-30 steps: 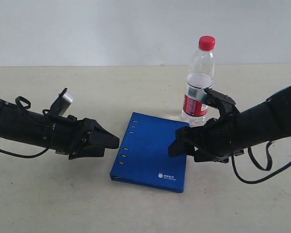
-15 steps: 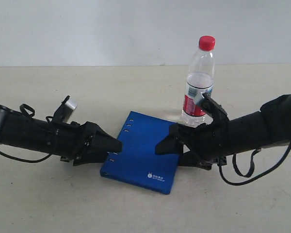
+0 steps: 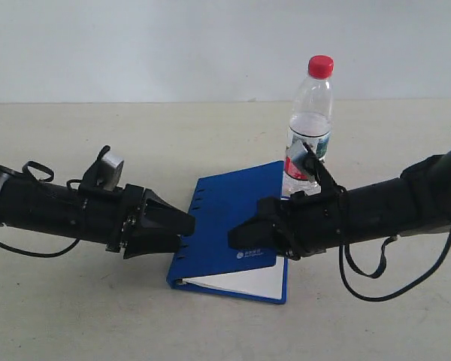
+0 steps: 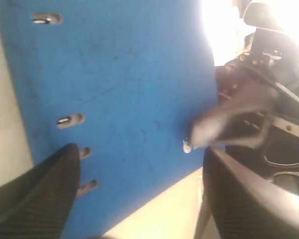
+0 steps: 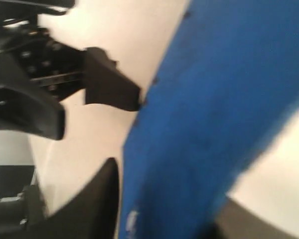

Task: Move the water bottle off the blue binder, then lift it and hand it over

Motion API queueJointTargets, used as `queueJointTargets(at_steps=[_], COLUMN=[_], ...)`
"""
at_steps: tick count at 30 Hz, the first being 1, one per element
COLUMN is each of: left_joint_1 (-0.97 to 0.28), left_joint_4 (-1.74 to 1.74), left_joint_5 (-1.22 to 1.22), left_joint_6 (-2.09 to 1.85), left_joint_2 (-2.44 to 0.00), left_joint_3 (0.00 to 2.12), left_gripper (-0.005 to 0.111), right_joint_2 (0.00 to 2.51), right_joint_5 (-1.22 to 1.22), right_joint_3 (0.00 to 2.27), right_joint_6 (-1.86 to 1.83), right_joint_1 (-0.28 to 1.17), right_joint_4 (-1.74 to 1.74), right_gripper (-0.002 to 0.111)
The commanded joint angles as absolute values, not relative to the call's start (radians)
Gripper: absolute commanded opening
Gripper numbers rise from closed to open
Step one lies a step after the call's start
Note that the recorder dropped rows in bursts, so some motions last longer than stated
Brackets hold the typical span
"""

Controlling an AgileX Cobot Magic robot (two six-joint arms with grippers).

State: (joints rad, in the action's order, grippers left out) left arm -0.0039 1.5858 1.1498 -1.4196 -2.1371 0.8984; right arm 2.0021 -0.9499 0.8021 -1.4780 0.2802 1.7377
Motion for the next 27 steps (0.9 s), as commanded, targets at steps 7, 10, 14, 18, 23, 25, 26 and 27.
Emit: queueJointTargets(at_steps=[7, 10, 14, 18, 23, 25, 26, 27], left_joint_1=[0.013, 0.035, 0.095, 0.119, 0.116, 0.116, 0.116, 0.116], left_joint_4=[1.558, 1.558, 1.558, 1.620, 1.703, 1.728, 1.736, 1.741], left_joint_5=[0.909, 0.856, 0.842, 0.913, 1.118, 1.218, 1.221, 1.221], left_joint_6=[-1.430, -1.432, -1.432, -1.471, -1.580, -1.606, -1.620, -1.630], left_joint_2=[-2.135, -2.135, -2.135, -2.135, -2.135, -2.135, -2.135, -2.135], left_joint_3=[0.896, 0.896, 0.896, 0.896, 0.896, 0.896, 0.896, 0.896], left_gripper=[0.066, 0.066, 0.066, 0.066, 0.066, 0.066, 0.066, 0.066], right_joint_2=[1.999, 1.999, 1.999, 1.999, 1.999, 1.999, 1.999, 1.999], right_joint_5=[-0.940, -1.017, -1.085, -1.100, -1.221, -1.221, -1.221, -1.221], right_joint_3=[0.802, 0.802, 0.802, 0.802, 0.802, 0.802, 0.802, 0.802], right_joint_6=[-1.523, -1.617, -1.642, -1.658, -1.733, -1.733, -1.733, -1.733], right_joint_1=[0.279, 0.279, 0.279, 0.279, 0.279, 0.279, 0.279, 0.279], right_joint_4=[1.744, 1.744, 1.744, 1.744, 1.744, 1.744, 1.744, 1.744], right_gripper=[0.000, 0.000, 0.000, 0.000, 0.000, 0.000, 0.000, 0.000])
